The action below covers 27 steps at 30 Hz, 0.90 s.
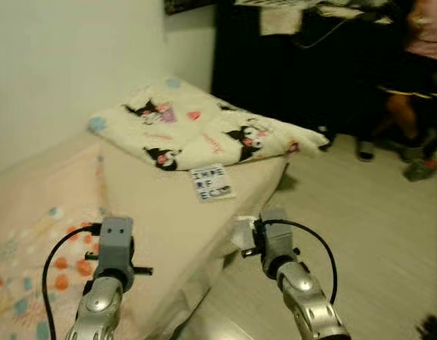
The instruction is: Clean up the room
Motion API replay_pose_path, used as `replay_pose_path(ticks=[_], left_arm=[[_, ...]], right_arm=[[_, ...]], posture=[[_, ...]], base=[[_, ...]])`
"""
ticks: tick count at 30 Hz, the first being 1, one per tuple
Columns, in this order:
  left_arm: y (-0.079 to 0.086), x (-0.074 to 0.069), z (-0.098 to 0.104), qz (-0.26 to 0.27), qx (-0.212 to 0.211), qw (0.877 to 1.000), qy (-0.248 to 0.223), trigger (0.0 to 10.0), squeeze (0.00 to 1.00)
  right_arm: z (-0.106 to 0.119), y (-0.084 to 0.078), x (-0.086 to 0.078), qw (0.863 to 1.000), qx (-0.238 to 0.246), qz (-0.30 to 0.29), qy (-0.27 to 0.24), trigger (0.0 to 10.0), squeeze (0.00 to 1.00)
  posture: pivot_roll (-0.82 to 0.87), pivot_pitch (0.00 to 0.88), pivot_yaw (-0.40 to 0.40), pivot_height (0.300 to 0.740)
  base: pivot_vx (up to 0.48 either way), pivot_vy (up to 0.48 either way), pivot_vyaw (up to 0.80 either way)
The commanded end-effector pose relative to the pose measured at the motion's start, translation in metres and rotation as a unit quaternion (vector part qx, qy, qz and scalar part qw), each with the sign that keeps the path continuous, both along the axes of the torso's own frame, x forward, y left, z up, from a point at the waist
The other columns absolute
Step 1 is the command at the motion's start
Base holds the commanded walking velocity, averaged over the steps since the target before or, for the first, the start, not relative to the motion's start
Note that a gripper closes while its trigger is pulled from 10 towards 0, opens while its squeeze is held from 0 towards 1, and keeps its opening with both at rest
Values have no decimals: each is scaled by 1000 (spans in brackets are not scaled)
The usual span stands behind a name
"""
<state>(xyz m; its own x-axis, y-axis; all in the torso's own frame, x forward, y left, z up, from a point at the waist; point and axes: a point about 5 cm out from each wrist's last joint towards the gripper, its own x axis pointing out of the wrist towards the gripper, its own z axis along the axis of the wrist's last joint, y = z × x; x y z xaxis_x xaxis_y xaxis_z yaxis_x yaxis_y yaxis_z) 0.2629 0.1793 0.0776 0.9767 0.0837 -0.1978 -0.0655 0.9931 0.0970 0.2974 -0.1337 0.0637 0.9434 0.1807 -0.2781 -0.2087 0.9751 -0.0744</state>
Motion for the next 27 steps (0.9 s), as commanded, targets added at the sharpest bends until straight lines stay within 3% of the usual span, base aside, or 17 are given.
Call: replay_pose_path(ticks=[1, 10, 19, 27], left_arm=[[4, -5, -11, 1, 10, 1000, 23, 10000, 0], [-3, -4, -7, 1, -4, 1000, 10, 10000, 0], [12, -4, -3, 27, -14, 999, -13, 10000, 0], [9, -3, -3, 29, -21, 999, -15, 10000, 0]], right_arm=[[-10, 0, -5, 1000, 8, -6, 17, 10000, 0], [-15, -10, -9, 1000, 9, -22, 20, 10000, 0], [-14, -18, -11, 999, 18, -47, 1, 10000, 0], [-12, -21, -8, 998, 19, -54, -6, 10000, 0]], posture=[[-58, 77, -28, 708], [-52, 64, -20, 708], [-46, 50, -11, 708], [-50, 42, -8, 708]], base=[[0, 0, -800], [0, 0, -800], [0, 0, -800], [0, 0, -800]])
